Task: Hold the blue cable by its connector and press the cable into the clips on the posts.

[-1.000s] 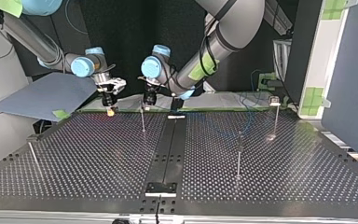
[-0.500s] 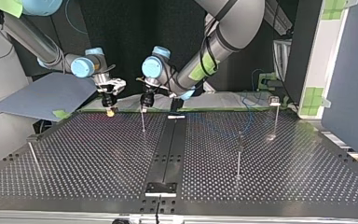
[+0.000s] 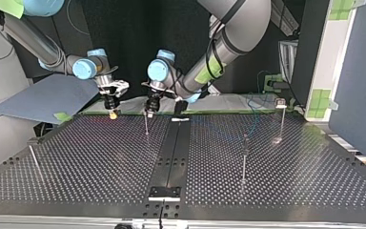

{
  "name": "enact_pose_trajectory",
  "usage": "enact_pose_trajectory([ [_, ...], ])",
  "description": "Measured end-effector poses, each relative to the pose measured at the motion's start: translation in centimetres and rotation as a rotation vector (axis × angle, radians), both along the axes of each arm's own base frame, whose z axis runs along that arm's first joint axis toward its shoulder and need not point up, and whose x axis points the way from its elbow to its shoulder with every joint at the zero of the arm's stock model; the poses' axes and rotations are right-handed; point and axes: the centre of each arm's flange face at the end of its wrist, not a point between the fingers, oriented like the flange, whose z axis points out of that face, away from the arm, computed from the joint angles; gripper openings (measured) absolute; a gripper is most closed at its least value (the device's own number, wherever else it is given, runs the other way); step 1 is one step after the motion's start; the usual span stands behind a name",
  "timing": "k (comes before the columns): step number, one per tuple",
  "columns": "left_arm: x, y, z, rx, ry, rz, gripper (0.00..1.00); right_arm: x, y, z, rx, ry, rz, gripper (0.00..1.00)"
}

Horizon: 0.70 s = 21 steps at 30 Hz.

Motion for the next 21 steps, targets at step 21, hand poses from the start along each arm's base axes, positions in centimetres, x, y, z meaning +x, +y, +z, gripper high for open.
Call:
enact_pose_trajectory([
  [21, 0.4, 1.3, -4.1, 0.045, 0.040, 0.005, 0.01, 0.0, -0.4, -0.9, 0.006, 0.003, -0.002, 0.00],
])
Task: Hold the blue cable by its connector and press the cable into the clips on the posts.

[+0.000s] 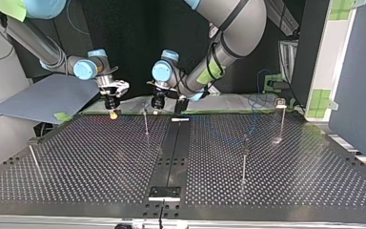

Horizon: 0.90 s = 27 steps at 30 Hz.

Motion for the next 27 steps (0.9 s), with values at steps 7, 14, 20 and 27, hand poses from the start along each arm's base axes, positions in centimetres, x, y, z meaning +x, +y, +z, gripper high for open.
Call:
enact_pose_trajectory([
  [7, -0.1, 0.7, -1.0, 0.049, 0.040, -0.010, 0.01, 0.0, -0.4, -1.1, 0.012, 0.006, -0.001, 0.00],
  [14, 0.5, 1.6, -1.2, 0.105, 0.066, -0.015, 0.01, 0.2, -1.3, -0.5, 0.004, 0.005, -0.002, 0.00],
  [20, 1.6, 1.7, -0.3, 0.145, 0.056, -0.014, 0.01, 0.2, -1.7, -0.2, 0.004, 0.006, -0.002, 0.00],
  [27, 2.9, 0.9, 1.6, 0.145, 0.045, -0.021, 0.01, 0.3, -2.0, 0.1, 0.001, 0.005, -0.001, 0.00],
])
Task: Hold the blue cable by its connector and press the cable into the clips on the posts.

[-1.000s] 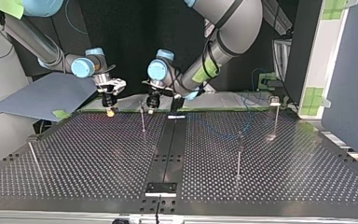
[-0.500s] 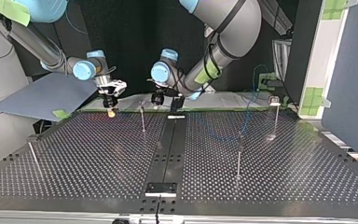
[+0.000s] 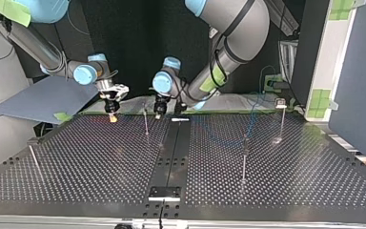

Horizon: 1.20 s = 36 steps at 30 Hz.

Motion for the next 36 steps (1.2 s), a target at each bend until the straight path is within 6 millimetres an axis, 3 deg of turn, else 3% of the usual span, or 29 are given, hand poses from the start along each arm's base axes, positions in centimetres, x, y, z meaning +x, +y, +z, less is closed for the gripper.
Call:
enact_pose_trajectory([
  [8, 1.3, -0.4, 1.5, -0.029, -0.004, -0.009, 0.01, 0.1, -0.9, 0.7, 0.003, -0.002, -0.002, 0.00],
  [28, 2.7, 1.2, 1.5, -0.013, 0.006, 0.026, 0.01, 0.0, -1.7, 1.3, -0.016, -0.012, -0.008, 0.00],
  [36, 2.8, 1.3, 1.6, -0.004, 0.004, 0.031, 0.14, 0.1, -2.0, 1.6, -0.020, -0.013, -0.008, 0.00],
])
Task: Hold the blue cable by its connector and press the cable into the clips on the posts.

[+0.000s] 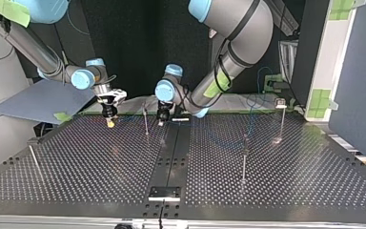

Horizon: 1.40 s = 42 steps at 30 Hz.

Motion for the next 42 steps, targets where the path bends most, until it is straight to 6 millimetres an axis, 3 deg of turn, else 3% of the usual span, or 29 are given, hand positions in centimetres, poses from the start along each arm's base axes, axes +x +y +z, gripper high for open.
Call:
enact_pose_trajectory([
  [2, 0.0, 0.1, 0.0, 0.003, -0.002, 0.007, 0.33, 0.0, 0.0, 0.0, 0.000, 0.000, 0.000, 0.00],
  [3, 0.0, 0.1, 0.0, 0.005, -0.003, 0.011, 0.33, 0.0, 0.0, 0.1, 0.000, 0.000, 0.001, 0.00],
  [5, 0.1, 0.3, 0.0, 0.012, -0.006, 0.024, 0.82, 0.1, 0.0, 0.1, 0.000, 0.000, 0.002, 0.00],
  [6, 0.1, 0.3, 0.0, 0.016, -0.008, 0.030, 0.82, 0.1, 0.0, 0.1, 0.000, 0.000, 0.002, 0.00],
  [7, 0.2, 0.4, 0.0, 0.021, -0.010, 0.039, 0.99, 0.1, 0.0, 0.1, 0.000, 0.000, 0.002, 0.00],
  [24, -1.4, 0.7, 0.1, 0.154, 0.043, 0.056, 0.99, 0.2, 0.0, 0.0, 0.003, 0.001, 0.004, 0.00],
  [30, -1.5, 0.0, 2.8, 0.149, 0.017, 0.032, 0.99, 0.2, 0.1, 0.0, 0.008, 0.002, 0.004, 0.00],
  [37, -1.3, -1.0, 7.6, 0.097, -0.048, -0.020, 0.99, 0.3, 0.2, 0.0, 0.012, 0.003, 0.006, 0.00],
  [42, -2.1, -1.4, 8.7, 0.107, -0.038, -0.039, 0.99, 0.3, 0.3, -0.1, 0.019, 0.005, 0.007, 0.00],
])
